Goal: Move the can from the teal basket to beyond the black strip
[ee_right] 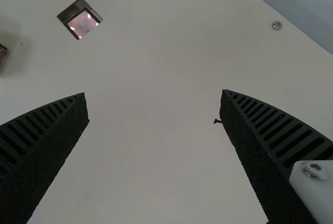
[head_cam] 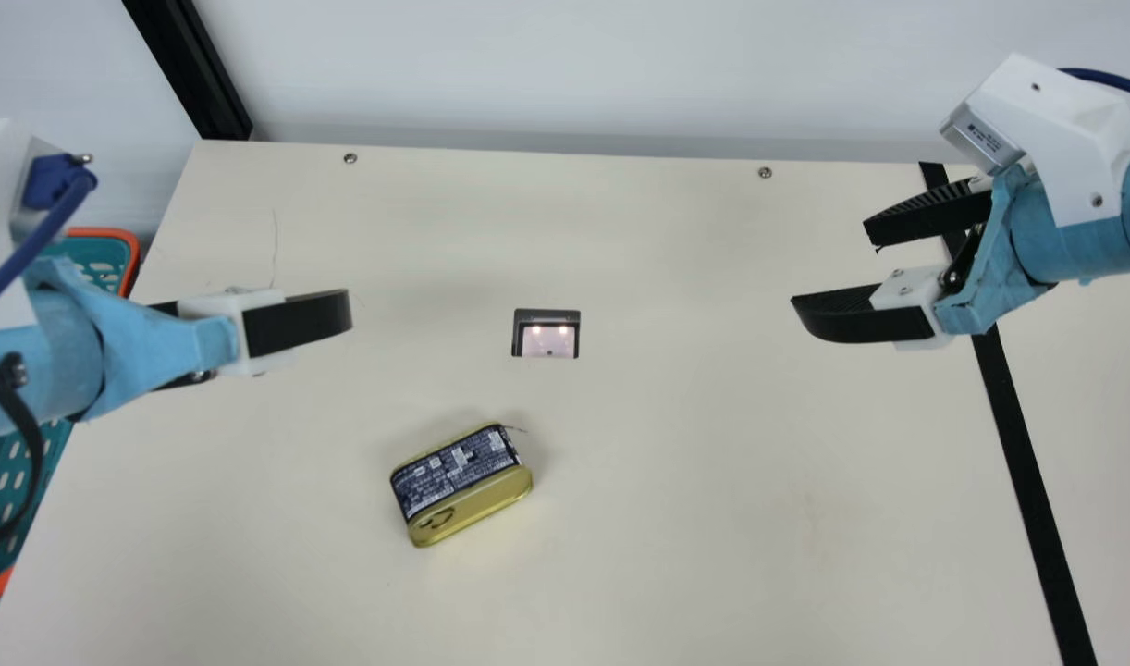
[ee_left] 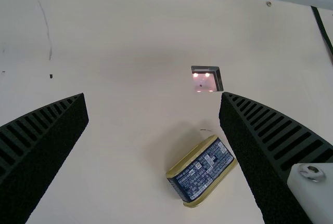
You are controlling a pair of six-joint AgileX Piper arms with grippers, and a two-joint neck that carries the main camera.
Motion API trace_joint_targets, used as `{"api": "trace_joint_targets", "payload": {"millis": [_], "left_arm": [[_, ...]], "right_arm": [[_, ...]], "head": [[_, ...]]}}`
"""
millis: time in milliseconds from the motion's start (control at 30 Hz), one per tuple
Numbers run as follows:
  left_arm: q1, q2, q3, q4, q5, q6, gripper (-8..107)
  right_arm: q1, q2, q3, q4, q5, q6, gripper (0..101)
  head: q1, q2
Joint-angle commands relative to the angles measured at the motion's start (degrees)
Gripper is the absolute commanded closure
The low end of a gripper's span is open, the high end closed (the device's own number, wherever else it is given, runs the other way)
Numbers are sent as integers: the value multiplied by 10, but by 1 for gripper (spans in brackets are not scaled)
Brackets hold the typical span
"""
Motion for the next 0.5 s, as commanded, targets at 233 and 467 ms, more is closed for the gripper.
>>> {"api": "trace_joint_targets", "payload": {"millis": [233,467], "left_arm": [[0,0,0,0,0,0,9],[0,0,0,0,0,0,9]], "right_arm": [[7,21,24,7,18,-31,0],[15,47,30,46,47,-71,0]], "head": [[-2,-1],[-2,-1]]}}
